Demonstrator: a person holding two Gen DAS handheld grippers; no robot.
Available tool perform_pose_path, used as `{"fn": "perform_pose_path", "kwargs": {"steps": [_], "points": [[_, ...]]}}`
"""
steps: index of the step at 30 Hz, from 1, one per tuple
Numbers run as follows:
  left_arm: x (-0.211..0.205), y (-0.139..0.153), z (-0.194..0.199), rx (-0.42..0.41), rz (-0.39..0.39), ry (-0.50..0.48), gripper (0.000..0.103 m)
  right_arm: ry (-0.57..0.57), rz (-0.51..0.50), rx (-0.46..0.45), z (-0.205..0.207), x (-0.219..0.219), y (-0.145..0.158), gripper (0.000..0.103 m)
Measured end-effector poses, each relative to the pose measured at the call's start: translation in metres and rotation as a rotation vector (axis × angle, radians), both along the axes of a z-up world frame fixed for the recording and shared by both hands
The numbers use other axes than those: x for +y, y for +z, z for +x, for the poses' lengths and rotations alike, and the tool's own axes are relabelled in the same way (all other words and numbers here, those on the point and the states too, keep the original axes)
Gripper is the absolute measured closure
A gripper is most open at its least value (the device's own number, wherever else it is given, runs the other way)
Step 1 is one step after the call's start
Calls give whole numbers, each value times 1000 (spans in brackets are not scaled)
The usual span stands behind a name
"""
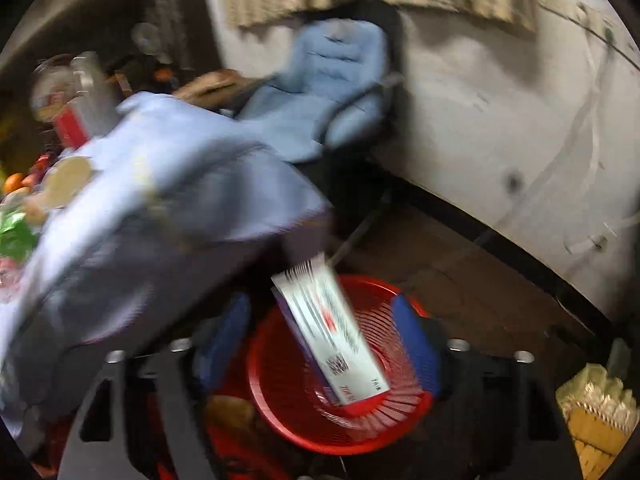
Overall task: Collect trash
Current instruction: 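Carry both items to the red wastebasket and open both tools to drop them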
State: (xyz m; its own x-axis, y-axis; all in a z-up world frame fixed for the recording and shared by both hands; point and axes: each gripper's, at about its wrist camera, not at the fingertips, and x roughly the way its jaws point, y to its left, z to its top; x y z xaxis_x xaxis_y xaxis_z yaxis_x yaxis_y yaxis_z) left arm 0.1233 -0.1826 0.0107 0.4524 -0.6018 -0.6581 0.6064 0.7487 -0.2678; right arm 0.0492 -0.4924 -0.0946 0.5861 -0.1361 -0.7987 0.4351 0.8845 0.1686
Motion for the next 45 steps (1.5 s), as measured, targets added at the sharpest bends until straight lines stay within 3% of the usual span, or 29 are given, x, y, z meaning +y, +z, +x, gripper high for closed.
{"fn": "perform_pose_path", "kwargs": {"steps": [5, 14, 16, 18, 19, 27, 45], "points": [[-67, -23, -1, 42, 52, -129, 57, -79, -21, -102, -18, -24, 19, 13], [-202, -84, -12, 117, 175, -340, 56, -213, 15, -205, -50, -74, 30, 13], [-228, -96, -13, 118, 219, -353, 43, -231, 18, -212, -57, -80, 31, 13], [-237, -101, -13, 109, 244, -338, 21, -237, 27, -219, -58, -84, 31, 13], [-241, -101, -14, 105, 244, -337, 19, -238, 30, -221, -58, -85, 31, 13], [-210, -81, -6, 58, 215, -274, 11, -210, 40, -231, -56, -75, 36, 13], [-80, -24, -7, -34, 77, -3, 9, 21, -33, -332, -56, 16, 99, 8]]}}
